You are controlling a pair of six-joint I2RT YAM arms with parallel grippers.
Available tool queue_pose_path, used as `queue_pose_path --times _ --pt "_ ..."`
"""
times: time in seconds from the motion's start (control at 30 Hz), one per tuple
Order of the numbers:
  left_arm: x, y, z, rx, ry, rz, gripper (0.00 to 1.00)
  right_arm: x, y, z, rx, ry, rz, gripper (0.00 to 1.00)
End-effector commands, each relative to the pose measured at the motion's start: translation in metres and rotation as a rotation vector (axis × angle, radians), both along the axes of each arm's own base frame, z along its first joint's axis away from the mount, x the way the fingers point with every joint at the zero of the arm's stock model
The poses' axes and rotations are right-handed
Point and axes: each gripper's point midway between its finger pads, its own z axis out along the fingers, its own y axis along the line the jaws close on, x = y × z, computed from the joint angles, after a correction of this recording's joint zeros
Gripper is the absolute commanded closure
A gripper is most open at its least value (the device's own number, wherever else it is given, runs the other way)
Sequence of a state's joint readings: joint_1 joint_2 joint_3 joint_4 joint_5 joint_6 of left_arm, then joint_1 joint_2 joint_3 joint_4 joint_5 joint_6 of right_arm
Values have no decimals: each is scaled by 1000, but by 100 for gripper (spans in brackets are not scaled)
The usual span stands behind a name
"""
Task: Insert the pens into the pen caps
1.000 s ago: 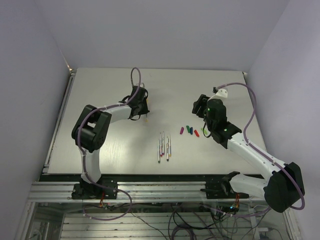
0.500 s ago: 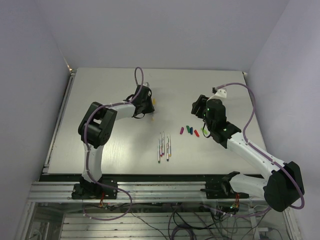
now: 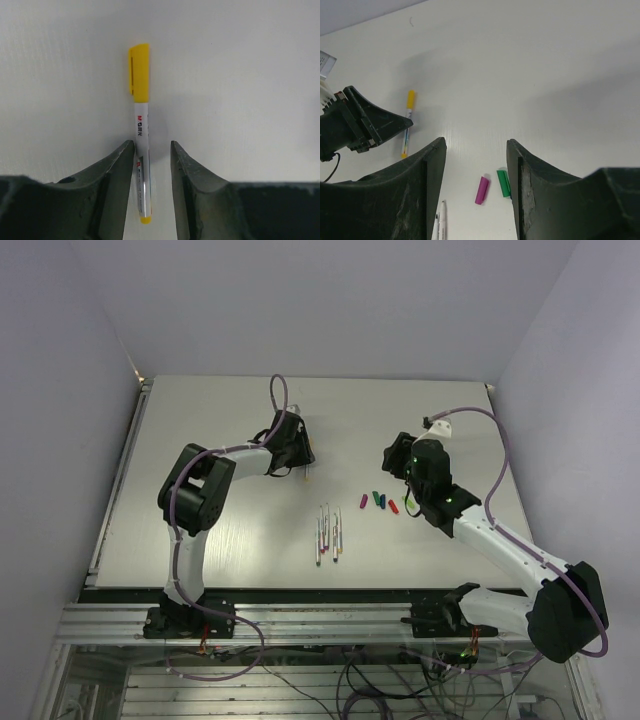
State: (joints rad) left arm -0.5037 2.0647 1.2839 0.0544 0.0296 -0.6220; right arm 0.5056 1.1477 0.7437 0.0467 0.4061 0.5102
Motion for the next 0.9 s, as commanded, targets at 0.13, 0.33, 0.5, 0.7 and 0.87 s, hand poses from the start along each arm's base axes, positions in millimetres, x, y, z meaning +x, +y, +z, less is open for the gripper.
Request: queue_pose_path --times 0.13,0.33,0.5,0.7,0.87 --pt "3 -2 36 10 -68 -13 46 -1 0 -2 16 -7 -2 49" --pt "-15 20 46 75 -66 28 36 -3 -1 -4 23 -10 -2 50" --pt "-53 27 45 125 -37 -1 35 -6 -3 -7 25 -8 -10 51" --pt "-124 19 48 234 -12 -110 36 -10 -11 -15 21 12 -46 53" --pt "-172 10 56 295 -7 -194 36 -16 -15 -20 28 15 -56 54"
